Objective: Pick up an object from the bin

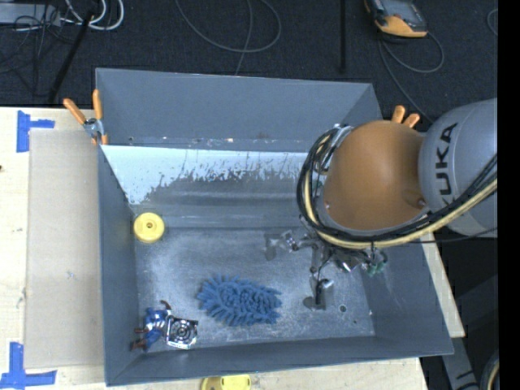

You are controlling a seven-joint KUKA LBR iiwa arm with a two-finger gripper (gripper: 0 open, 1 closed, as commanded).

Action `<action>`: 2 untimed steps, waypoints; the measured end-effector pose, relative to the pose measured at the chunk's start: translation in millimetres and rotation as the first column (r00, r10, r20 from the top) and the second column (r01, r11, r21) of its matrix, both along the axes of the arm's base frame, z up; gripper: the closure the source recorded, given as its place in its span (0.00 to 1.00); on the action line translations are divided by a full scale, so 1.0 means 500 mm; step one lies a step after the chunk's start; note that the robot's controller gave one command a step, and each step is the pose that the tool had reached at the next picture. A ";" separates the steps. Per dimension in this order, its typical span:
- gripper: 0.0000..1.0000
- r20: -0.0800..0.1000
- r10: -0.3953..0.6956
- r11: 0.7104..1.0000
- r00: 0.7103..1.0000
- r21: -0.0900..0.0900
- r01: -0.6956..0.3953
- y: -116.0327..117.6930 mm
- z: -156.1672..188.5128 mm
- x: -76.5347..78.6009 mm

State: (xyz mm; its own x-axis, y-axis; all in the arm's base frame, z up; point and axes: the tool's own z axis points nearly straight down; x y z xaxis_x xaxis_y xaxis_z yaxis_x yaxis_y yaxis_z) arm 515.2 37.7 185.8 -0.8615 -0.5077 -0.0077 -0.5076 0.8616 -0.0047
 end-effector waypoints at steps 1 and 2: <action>0.00 -0.011 0.045 0.999 0.999 0.001 -0.045 0.050 -0.057 0.052; 0.00 -0.010 0.300 0.954 0.954 0.001 -0.300 0.152 -0.046 0.005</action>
Offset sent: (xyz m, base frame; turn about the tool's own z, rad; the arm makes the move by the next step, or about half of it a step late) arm -0.0095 0.0922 -0.0203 -0.3312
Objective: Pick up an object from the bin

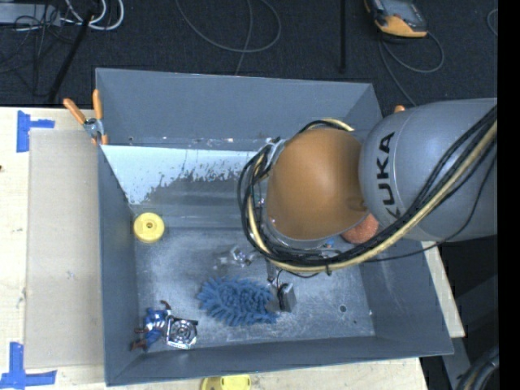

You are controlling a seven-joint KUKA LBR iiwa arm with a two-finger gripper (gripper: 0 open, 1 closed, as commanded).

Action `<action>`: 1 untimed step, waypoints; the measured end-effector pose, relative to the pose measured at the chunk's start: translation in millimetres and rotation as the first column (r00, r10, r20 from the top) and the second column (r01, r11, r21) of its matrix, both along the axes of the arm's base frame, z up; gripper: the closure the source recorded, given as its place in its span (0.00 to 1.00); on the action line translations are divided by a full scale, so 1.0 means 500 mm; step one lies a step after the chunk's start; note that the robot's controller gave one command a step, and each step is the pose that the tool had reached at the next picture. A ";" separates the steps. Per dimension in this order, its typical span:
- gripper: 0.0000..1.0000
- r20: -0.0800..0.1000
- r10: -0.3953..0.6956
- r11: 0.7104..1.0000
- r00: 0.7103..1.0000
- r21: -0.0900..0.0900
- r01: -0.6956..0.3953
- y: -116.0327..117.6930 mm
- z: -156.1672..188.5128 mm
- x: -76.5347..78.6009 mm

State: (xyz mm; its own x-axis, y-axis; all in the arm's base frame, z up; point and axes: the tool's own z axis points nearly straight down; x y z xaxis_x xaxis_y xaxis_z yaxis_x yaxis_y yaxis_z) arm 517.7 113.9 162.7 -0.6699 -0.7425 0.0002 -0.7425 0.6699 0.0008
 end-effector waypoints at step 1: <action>0.00 0.000 -0.057 0.998 0.998 0.004 0.057 0.029 -0.037 0.002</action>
Offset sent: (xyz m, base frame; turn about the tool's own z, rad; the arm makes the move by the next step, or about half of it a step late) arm 0.0161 0.0049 -0.0594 -0.1079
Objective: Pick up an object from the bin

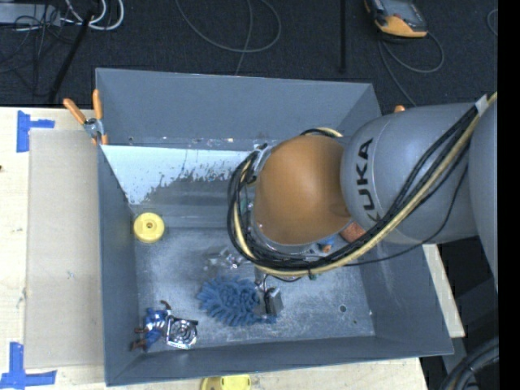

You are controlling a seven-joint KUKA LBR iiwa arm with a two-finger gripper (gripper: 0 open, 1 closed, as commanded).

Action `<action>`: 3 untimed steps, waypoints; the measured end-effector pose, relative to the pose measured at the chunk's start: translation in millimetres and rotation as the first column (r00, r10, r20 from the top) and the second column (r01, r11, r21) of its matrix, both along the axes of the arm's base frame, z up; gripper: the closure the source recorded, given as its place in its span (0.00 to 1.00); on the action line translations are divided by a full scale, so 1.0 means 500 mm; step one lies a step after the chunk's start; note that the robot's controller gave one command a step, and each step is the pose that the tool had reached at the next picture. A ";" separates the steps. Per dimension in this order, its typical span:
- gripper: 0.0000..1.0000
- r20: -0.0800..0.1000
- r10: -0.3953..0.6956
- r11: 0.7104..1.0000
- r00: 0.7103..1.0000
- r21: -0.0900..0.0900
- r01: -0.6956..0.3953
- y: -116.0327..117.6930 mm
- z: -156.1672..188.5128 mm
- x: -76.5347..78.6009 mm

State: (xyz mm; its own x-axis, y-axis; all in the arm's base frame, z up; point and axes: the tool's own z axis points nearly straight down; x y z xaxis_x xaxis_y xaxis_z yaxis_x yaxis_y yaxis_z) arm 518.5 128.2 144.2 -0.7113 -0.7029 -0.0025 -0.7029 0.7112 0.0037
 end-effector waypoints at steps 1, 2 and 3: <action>1.00 0.000 0.163 0.987 0.987 -0.003 -0.163 -0.017 -0.083 0.030; 0.00 0.000 0.163 0.987 0.987 -0.003 -0.163 -0.017 -0.083 0.030; 0.00 0.000 0.163 0.987 0.987 -0.003 -0.163 -0.017 -0.083 0.030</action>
Offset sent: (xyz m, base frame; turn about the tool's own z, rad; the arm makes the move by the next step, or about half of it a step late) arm 0.0000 0.0000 0.0000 0.0000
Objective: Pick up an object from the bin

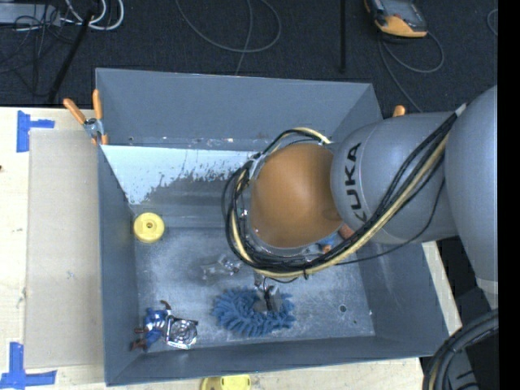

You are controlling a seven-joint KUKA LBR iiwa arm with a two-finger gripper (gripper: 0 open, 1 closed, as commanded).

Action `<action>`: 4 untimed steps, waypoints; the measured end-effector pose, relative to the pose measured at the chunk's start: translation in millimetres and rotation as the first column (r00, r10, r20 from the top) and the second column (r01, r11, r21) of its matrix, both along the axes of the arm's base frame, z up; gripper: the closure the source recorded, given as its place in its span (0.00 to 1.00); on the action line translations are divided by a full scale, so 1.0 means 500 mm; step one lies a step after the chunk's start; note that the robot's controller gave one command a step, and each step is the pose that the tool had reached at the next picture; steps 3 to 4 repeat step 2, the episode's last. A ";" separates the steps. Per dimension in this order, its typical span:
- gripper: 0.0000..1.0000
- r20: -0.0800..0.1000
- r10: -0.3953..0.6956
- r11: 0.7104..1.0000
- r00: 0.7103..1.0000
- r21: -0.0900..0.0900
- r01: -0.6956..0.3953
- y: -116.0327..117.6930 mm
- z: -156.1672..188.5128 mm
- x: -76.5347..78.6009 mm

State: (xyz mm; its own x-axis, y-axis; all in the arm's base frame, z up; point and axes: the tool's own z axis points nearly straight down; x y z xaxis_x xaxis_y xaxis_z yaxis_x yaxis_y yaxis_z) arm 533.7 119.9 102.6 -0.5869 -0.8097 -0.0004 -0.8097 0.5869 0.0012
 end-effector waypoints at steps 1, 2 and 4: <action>1.00 0.008 0.174 0.985 0.985 0.001 -0.174 -0.001 -0.053 -0.071; 1.00 0.008 0.175 0.985 0.985 0.001 -0.175 0.000 -0.053 -0.071; 1.00 0.008 0.175 0.985 0.985 0.001 -0.175 0.000 -0.053 -0.071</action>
Offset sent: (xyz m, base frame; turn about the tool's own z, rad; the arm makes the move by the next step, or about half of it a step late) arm 0.0000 0.0000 0.0000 0.0000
